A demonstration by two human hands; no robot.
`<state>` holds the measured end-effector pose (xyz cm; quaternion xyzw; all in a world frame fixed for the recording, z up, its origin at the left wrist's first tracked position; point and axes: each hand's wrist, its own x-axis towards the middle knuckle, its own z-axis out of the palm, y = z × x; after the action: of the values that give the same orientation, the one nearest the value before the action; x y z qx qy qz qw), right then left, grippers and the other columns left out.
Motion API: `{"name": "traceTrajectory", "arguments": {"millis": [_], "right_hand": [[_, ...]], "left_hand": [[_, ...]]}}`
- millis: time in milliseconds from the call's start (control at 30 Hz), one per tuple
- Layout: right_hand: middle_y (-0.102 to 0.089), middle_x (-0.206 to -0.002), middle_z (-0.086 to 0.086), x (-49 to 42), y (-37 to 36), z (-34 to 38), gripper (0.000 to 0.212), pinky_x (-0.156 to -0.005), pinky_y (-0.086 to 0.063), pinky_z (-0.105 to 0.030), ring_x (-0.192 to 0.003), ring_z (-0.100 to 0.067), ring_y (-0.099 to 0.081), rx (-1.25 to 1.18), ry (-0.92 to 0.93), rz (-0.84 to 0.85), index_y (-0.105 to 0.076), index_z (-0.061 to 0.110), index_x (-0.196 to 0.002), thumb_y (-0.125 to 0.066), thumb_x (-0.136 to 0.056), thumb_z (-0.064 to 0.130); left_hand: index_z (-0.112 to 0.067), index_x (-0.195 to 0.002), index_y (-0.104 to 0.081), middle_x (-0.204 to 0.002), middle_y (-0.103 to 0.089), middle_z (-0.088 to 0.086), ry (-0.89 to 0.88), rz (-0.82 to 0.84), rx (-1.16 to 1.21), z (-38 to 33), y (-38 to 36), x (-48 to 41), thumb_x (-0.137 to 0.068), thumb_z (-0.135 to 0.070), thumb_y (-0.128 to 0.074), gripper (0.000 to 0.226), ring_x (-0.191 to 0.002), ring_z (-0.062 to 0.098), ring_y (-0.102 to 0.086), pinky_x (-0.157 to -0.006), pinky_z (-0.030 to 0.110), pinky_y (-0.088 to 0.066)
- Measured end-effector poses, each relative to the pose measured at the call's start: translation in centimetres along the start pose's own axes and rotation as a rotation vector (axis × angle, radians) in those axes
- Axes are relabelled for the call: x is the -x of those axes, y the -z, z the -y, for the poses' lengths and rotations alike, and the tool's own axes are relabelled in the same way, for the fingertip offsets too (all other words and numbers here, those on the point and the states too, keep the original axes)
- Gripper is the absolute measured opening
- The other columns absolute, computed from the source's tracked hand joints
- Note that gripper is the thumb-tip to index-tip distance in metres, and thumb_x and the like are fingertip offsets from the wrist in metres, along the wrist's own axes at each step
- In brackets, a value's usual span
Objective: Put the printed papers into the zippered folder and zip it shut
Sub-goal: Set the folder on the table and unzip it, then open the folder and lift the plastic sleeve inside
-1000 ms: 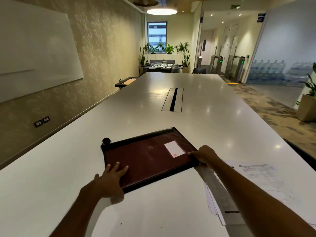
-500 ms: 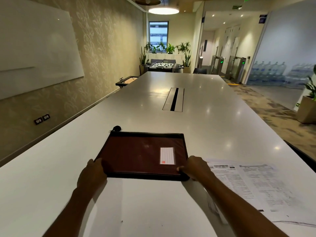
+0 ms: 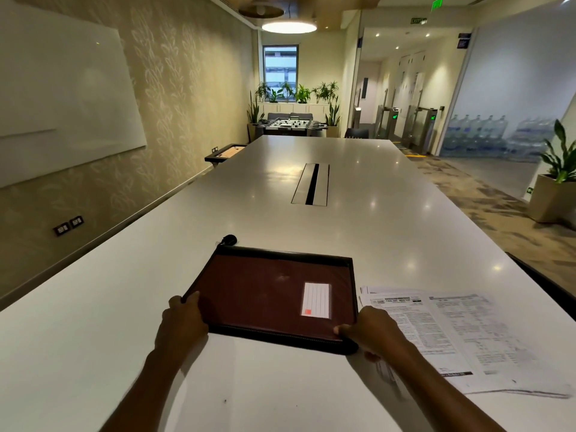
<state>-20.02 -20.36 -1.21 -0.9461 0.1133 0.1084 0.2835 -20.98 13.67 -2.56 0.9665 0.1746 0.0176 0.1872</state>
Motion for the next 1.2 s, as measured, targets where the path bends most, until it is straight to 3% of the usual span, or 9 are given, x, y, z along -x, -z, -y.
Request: {"name": "traceTrajectory", "arguments": {"millis": [133, 233, 467, 633, 733, 867, 967, 1133, 1200], "right_hand": [[-0.062, -0.069, -0.006, -0.1, 1.6, -0.2, 0.038, -0.035, -0.041, -0.019, -0.036, -0.014, -0.054, -0.189, -0.044, 0.024, -0.056, 0.01, -0.076, -0.076, -0.078, 0.043], [-0.067, -0.068, -0.01, -0.3, 4.1, 0.1, 0.04, -0.044, -0.051, -0.023, -0.039, -0.015, -0.059, -0.324, 0.005, 0.025, -0.066, 0.002, -0.083, -0.071, -0.084, 0.041], [-0.073, -0.089, -0.016, -2.4, 11.9, 4.1, 0.05, -0.055, -0.057, -0.031, -0.07, -0.025, -0.07, -0.918, 0.177, 0.013, -0.067, 0.002, -0.097, -0.061, -0.088, 0.05], [-0.066, -0.116, -0.015, -7.4, 13.5, 7.5, 0.053, -0.077, -0.056, -0.036, -0.104, -0.03, -0.065, -1.016, 0.27, -0.068, -0.062, 0.001, -0.118, -0.061, -0.09, 0.047], [-0.06, -0.127, -0.012, -10.5, 13.3, 8.8, 0.056, -0.089, -0.05, -0.038, -0.115, -0.027, -0.058, -0.934, 0.28, -0.091, -0.055, 0.003, -0.132, -0.061, -0.092, 0.042], [-0.06, -0.086, -0.005, -13.5, 11.8, 9.4, 0.032, -0.072, -0.046, -0.033, -0.08, -0.018, -0.056, -0.797, 0.319, -0.142, -0.066, 0.007, -0.092, -0.062, -0.091, 0.039], [-0.037, -0.053, 0.004, -15.0, 10.4, 9.3, 0.044, -0.052, -0.031, -0.027, -0.045, -0.008, -0.036, -0.69, 0.379, -0.169, -0.041, 0.021, -0.055, -0.062, -0.092, 0.034], [-0.053, -0.075, -0.026, -17.7, 8.5, 9.0, 0.047, -0.071, -0.047, -0.038, -0.069, -0.032, -0.056, -0.531, 0.385, -0.245, -0.059, -0.014, -0.092, -0.064, -0.091, 0.033], [-0.053, -0.072, -0.019, -18.7, 7.9, 8.8, 0.044, -0.07, -0.043, -0.036, -0.067, -0.028, -0.054, -0.459, 0.391, -0.237, -0.059, -0.009, -0.084, -0.064, -0.09, 0.035]], "left_hand": [[-0.008, -0.138, -0.047, -0.114, -0.057, 0.026, -0.052, -0.043, 0.193, 0.1, 1.3, -0.6, -0.069, 0.004, -0.059, 0.072, -0.092, 0.04, -0.061, -0.078, 0.041, -0.052], [-0.004, -0.129, -0.056, -0.113, -0.064, 0.026, -0.081, -0.166, 0.372, 0.3, 3.3, -1.5, -0.072, 0.008, -0.062, 0.059, -0.097, 0.037, -0.062, -0.081, 0.038, -0.049], [-0.009, -0.149, -0.024, -0.147, -0.043, 0.012, -0.063, -0.368, 0.9, -4.4, 6.5, -5.2, -0.088, -0.016, -0.067, 0.075, -0.132, 0.024, -0.045, -0.106, 0.037, -0.036], [0.005, -0.142, -0.032, -0.143, -0.042, 0.027, -0.232, -0.305, 0.553, -8.7, 1.7, -5.4, -0.085, -0.009, -0.069, 0.07, -0.132, 0.038, -0.041, -0.108, 0.039, -0.031], [-0.003, -0.146, -0.029, -0.148, -0.037, 0.022, -0.327, -0.146, 0.348, -9.9, -2.8, -4.7, -0.085, -0.029, -0.067, 0.077, -0.136, 0.036, -0.037, -0.112, 0.044, -0.031], [-0.017, -0.144, -0.033, -0.15, -0.036, 0.01, -0.401, -0.155, -0.014, -10.0, -6.7, -4.9, -0.079, -0.06, -0.057, 0.081, -0.137, 0.028, -0.034, -0.112, 0.049, -0.026], [-0.021, -0.141, -0.038, -0.151, -0.036, 0.008, -0.385, -0.174, -0.132, -9.5, -7.4, -5.0, -0.081, -0.061, -0.054, 0.074, -0.139, 0.026, -0.031, -0.112, 0.054, -0.022], [-0.015, -0.129, -0.052, -0.123, -0.062, 0.008, -0.411, -0.331, -0.129, -9.1, -6.5, -4.3, -0.075, -0.028, -0.067, 0.058, -0.118, 0.028, -0.056, -0.105, 0.06, -0.031], [-0.015, -0.12, -0.061, -0.107, -0.07, 0.007, -0.463, -0.415, -0.139, -8.6, -6.2, -4.2, -0.068, -0.018, -0.073, 0.054, -0.105, 0.027, -0.064, -0.098, 0.064, -0.038]]}}
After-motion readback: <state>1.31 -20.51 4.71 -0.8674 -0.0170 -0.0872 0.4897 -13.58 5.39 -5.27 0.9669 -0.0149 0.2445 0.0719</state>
